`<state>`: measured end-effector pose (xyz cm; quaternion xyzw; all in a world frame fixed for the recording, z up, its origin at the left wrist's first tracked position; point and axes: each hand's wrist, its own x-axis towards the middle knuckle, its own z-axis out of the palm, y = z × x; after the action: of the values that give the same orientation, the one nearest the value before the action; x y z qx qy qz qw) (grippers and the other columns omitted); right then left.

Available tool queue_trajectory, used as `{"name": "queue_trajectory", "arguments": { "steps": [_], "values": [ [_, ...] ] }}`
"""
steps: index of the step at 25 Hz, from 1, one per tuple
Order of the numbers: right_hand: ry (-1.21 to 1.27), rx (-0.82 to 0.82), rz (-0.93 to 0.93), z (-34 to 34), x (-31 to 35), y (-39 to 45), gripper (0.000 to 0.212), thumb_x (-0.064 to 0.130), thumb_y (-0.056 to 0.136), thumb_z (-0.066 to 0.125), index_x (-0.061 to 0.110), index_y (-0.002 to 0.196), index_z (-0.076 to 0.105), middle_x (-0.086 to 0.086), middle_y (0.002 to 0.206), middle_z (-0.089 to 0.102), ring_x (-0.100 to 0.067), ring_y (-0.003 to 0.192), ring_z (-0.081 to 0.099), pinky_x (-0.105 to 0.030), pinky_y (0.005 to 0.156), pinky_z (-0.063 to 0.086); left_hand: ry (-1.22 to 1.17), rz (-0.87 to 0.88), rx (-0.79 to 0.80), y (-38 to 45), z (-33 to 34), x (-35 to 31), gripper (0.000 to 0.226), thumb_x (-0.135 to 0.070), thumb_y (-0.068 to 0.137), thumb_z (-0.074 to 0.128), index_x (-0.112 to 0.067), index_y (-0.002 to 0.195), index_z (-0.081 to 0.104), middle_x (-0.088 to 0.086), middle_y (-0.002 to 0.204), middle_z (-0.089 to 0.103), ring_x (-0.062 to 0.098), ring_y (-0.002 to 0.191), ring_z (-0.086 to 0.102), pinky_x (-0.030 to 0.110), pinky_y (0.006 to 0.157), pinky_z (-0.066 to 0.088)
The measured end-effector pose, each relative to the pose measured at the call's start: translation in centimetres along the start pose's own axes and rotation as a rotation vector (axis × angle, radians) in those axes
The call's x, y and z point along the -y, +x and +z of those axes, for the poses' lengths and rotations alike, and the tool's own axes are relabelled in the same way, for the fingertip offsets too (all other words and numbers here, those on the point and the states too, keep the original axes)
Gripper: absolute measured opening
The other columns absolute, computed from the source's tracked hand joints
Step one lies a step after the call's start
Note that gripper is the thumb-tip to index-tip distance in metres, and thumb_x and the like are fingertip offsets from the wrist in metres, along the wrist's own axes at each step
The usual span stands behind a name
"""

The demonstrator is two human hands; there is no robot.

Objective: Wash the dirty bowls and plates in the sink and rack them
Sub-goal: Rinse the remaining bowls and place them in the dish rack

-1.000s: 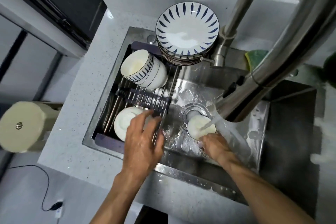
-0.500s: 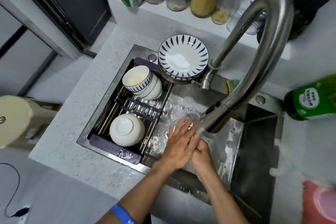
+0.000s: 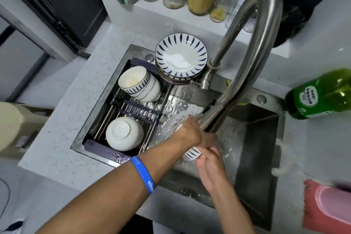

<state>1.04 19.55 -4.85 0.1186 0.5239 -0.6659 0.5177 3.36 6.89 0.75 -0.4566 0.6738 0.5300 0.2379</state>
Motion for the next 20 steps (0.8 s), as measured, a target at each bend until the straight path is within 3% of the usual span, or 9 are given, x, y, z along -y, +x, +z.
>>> {"name": "queue_trajectory", "arguments": {
  "steps": [2,4,7,8,10,12,14,16,20],
  "values": [
    [0.061,0.020,0.002,-0.3,0.9,0.1,0.022,0.006,0.083,0.057,0.006,0.102,0.068,-0.012,0.096,0.074,-0.023,0.086,0.071,-0.039,0.076,0.057,-0.122,0.118,0.000,0.8,-0.4,1.0,0.027,-0.030,0.098,0.058,-0.011,0.115,0.056,0.009,0.110,0.063,0.023,0.096,0.061,0.026,0.077,0.047],
    [0.145,0.036,0.009,-0.2,1.7,0.7,0.026,0.014,0.085,0.056,0.006,0.108,0.066,-0.014,0.106,0.072,-0.027,0.094,0.068,-0.046,0.087,0.051,-0.436,0.121,-0.110,2.0,0.5,2.6,0.029,-0.038,0.100,0.050,-0.013,0.090,0.061,0.008,0.087,0.064,0.018,0.070,0.060,0.030,0.068,0.055],
    [0.083,-0.005,-0.045,0.7,2.3,1.6,0.018,0.012,0.087,0.055,0.008,0.098,0.068,-0.010,0.092,0.074,-0.021,0.081,0.068,-0.039,0.077,0.050,-1.091,0.069,-0.341,1.7,3.8,4.7,0.039,-0.045,0.098,0.049,-0.011,0.101,0.070,0.012,0.097,0.073,0.028,0.087,0.069,0.031,0.071,0.056],
    [-0.119,0.016,-0.117,1.1,2.4,1.4,0.013,0.010,0.088,0.056,0.010,0.090,0.068,-0.003,0.082,0.074,-0.016,0.074,0.067,-0.033,0.069,0.051,-1.138,0.071,-0.388,1.3,4.7,5.0,0.041,-0.048,0.098,0.049,-0.014,0.108,0.070,0.011,0.102,0.074,0.028,0.095,0.069,0.033,0.075,0.056],
    [-0.842,0.018,-0.330,1.3,1.9,1.1,0.012,0.014,0.090,0.057,0.015,0.080,0.064,0.009,0.070,0.068,-0.006,0.065,0.060,-0.028,0.060,0.046,-1.049,0.163,-0.350,0.4,5.5,5.1,0.040,-0.049,0.096,0.054,-0.020,0.120,0.065,0.003,0.106,0.073,0.021,0.101,0.069,0.029,0.081,0.056],
    [-1.336,0.145,-0.476,0.6,1.1,0.6,0.010,0.012,0.090,0.054,0.016,0.095,0.062,0.004,0.087,0.068,-0.013,0.079,0.063,-0.032,0.067,0.050,-0.938,0.164,-0.273,0.3,5.2,5.3,0.037,-0.036,0.090,0.066,-0.028,0.125,0.058,-0.003,0.108,0.070,0.014,0.100,0.067,0.020,0.079,0.054],
    [-1.572,0.337,-0.461,-0.6,0.9,0.2,0.029,0.010,0.087,0.056,0.017,0.116,0.056,-0.002,0.114,0.065,-0.018,0.107,0.059,-0.034,0.092,0.049,-0.948,0.067,-0.273,0.6,4.6,5.7,0.045,-0.031,0.083,0.067,-0.035,0.126,0.054,0.003,0.117,0.068,0.018,0.104,0.067,0.031,0.086,0.057],
    [-1.918,0.469,-0.673,-0.8,1.6,0.8,0.046,0.015,0.078,0.063,0.019,0.124,0.054,0.000,0.129,0.060,-0.019,0.123,0.051,-0.034,0.111,0.034,-1.001,-0.014,-0.352,1.2,3.9,6.3,0.049,-0.040,0.075,0.060,-0.038,0.124,0.056,0.007,0.128,0.061,0.026,0.112,0.063,0.047,0.097,0.052],
    [-1.984,0.424,-0.578,1.6,2.8,1.2,0.052,0.024,0.082,0.063,0.020,0.132,0.049,0.000,0.132,0.058,-0.021,0.126,0.050,-0.037,0.110,0.031,-1.031,-0.035,-0.308,1.6,4.5,6.5,0.048,-0.042,0.088,0.054,-0.025,0.133,0.053,0.008,0.122,0.064,0.025,0.110,0.063,0.043,0.088,0.056]
  ]
}}
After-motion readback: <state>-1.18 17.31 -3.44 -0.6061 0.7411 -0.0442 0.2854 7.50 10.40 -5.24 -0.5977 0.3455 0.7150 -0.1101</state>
